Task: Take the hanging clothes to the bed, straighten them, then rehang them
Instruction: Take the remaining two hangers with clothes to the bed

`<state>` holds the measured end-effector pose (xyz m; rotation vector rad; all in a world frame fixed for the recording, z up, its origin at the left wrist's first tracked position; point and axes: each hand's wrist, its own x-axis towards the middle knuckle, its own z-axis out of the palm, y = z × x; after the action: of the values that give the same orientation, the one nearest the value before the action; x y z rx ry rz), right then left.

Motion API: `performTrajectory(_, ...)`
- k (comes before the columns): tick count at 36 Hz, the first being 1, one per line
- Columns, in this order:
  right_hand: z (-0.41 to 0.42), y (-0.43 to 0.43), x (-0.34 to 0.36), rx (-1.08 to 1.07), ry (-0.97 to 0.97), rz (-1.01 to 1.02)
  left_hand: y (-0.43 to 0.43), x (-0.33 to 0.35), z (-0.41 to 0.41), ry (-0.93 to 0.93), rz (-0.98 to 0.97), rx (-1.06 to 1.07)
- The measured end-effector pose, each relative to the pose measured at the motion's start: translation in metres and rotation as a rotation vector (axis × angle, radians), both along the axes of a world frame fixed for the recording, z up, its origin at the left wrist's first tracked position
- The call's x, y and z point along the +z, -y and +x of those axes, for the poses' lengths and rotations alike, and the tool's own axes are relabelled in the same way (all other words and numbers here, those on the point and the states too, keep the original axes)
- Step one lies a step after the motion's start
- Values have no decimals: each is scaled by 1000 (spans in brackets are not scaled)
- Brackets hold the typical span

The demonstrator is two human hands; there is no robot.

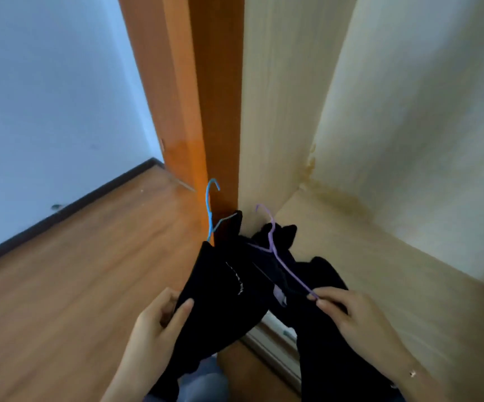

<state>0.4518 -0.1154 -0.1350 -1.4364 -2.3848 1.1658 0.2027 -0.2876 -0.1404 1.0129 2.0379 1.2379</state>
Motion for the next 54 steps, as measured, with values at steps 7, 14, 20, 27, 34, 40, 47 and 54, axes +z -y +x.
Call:
performTrajectory(7, -43, 16, -5, 345, 28, -123, 106, -6, 24, 27, 18, 360)
performTrajectory(14, -123, 28, -11, 584, -74, -109, 163, -5, 20, -54, 1, 744)
performTrajectory(20, -219, 46, -21, 777, -91, -96, 177, -13, -11, -90, -13, 958)
performTrajectory(27, -334, 52, -16, 879, -159, -170, 181, -10, -76, -139, 61, 1220)
performTrajectory(34, -446, 62, 3, 972, -208, -178, 191, 7, -150, -126, 66, 1338)
performTrajectory(40, -528, 80, -7, 1057, -220, -202, 195, 5, -189, -146, 12, 1477)
performTrajectory(47, -652, 94, -28, 1273, -189, -162, 197, -28, -235, -140, -127, 1773)
performTrajectory(54, -780, 124, -28, 1584, -125, -148, 180, -35, -280, -98, -255, 2086)
